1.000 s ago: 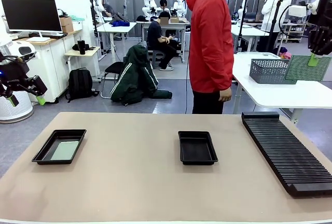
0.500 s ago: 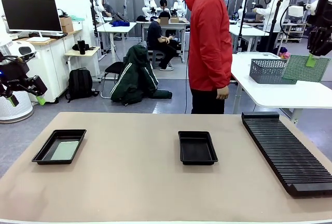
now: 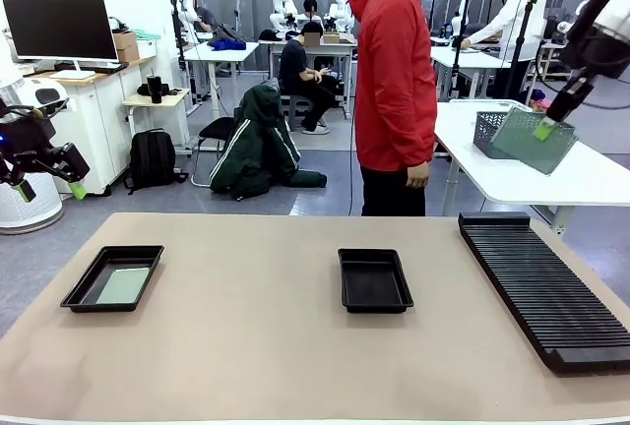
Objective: Inspect and transfer BCBs to ESD trays.
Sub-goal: Pick up the Blank PCB from the PCB Rack and place it in the right ESD tray.
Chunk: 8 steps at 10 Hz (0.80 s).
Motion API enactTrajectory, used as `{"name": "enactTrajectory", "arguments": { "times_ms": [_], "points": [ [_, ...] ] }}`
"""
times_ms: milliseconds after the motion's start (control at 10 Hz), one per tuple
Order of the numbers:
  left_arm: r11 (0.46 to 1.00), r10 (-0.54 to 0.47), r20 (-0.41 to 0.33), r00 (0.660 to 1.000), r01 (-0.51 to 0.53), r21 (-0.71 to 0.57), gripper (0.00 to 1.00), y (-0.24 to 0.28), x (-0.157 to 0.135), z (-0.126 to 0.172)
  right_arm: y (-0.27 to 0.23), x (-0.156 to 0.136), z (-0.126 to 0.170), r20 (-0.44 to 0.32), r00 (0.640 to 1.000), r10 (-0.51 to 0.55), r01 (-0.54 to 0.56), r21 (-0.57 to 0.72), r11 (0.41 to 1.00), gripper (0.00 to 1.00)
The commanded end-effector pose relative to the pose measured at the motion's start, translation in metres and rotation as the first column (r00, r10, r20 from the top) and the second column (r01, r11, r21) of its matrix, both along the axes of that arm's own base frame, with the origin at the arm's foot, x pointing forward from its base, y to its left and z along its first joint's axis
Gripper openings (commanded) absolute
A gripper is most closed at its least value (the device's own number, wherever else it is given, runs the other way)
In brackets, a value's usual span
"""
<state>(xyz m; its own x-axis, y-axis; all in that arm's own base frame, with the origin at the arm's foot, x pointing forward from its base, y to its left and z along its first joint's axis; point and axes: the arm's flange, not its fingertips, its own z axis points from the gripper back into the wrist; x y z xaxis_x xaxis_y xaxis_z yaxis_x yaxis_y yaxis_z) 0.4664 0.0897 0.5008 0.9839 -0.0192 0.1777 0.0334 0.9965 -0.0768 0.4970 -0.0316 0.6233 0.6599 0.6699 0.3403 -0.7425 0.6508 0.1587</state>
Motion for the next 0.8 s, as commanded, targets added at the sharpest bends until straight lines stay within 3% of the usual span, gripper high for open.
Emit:
{"name": "enactTrajectory", "arguments": {
  "times_ms": [0, 300, 700],
  "points": [
    [1.000, 0.002, 0.002, 1.000, -0.002, 0.001, 1.00, 0.000, 0.000, -0.001, 0.023, -0.011, -0.027, -0.015, 0.981, -0.192, 0.192, 0.125, 0.973, 0.02],
    [1.000, 0.002, 0.002, 1.000, -0.002, 0.001, 1.00, 0.000, 0.000, -0.001, 0.056, -0.007, -0.077, -0.163, 0.916, -0.367, 0.398, 0.259, 0.880, 0.02],
    [1.000, 0.002, 0.002, 1.000, -0.002, 0.001, 1.00, 0.000, 0.000, -0.001, 0.103, -0.012, -0.147, -0.328, 0.796, -0.509, 0.602, 0.344, 0.720, 0.02]
  ]
}}
